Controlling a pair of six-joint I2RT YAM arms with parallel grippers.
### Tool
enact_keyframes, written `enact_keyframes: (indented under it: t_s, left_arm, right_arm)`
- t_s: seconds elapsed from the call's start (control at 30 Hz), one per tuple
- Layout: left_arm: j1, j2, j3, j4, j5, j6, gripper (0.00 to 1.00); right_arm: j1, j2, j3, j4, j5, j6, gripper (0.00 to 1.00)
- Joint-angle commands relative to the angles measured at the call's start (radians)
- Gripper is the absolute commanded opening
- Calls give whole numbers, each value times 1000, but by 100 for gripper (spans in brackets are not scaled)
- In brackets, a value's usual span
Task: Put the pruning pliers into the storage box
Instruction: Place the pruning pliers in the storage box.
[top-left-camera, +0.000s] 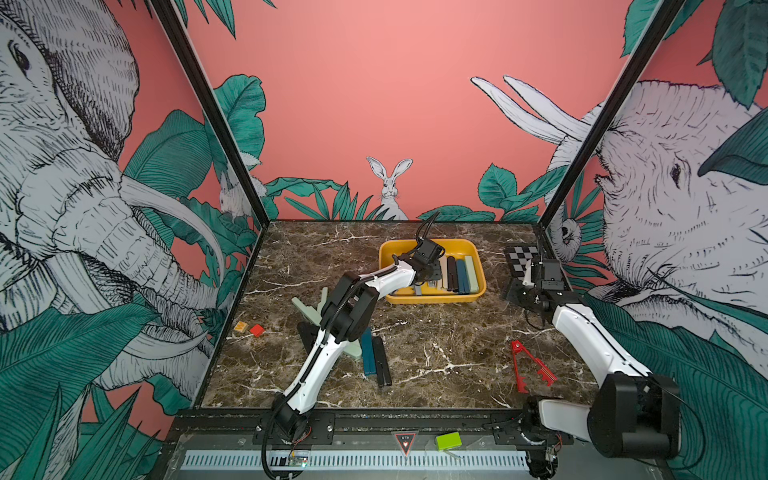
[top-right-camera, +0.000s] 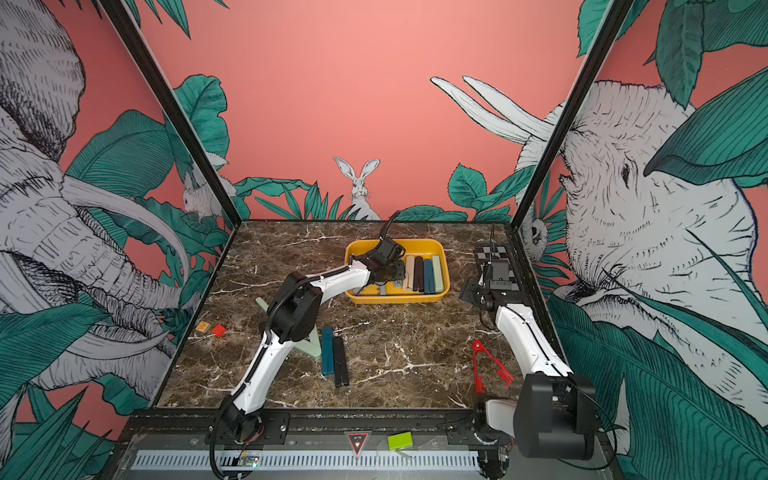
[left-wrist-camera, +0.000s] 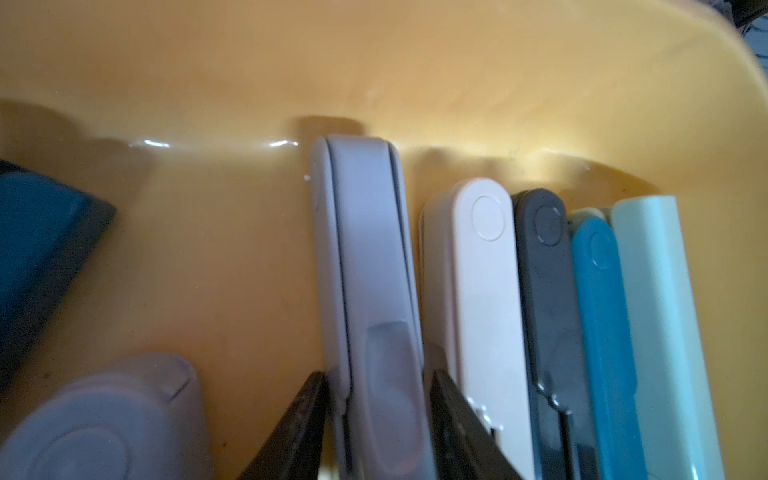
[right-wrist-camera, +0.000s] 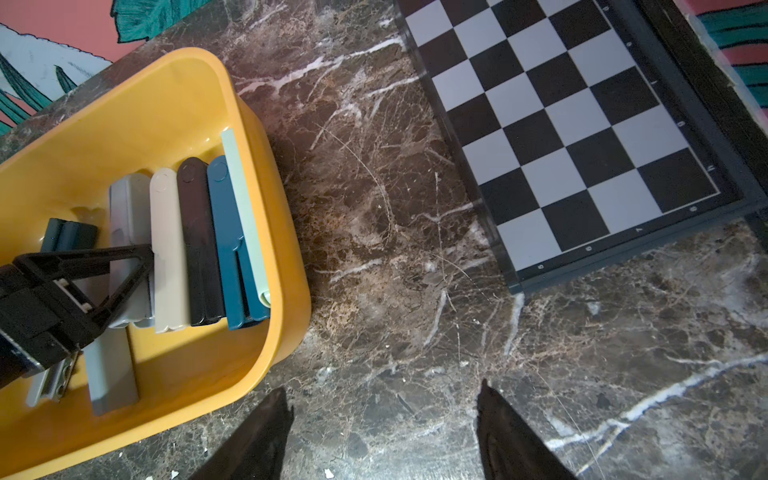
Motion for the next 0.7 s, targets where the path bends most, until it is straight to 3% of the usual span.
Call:
enact_keyframes:
  t_s: [0.0,0.67]
  left_arm:
    - [-15,-59,-23,11,36,-18,44]
    - [-10,-63,-17,48,78,52,52]
  right_arm:
    - [-5,-32,-9,0,12,0,70]
    - [-5,-35,-9,-4,14,5,70]
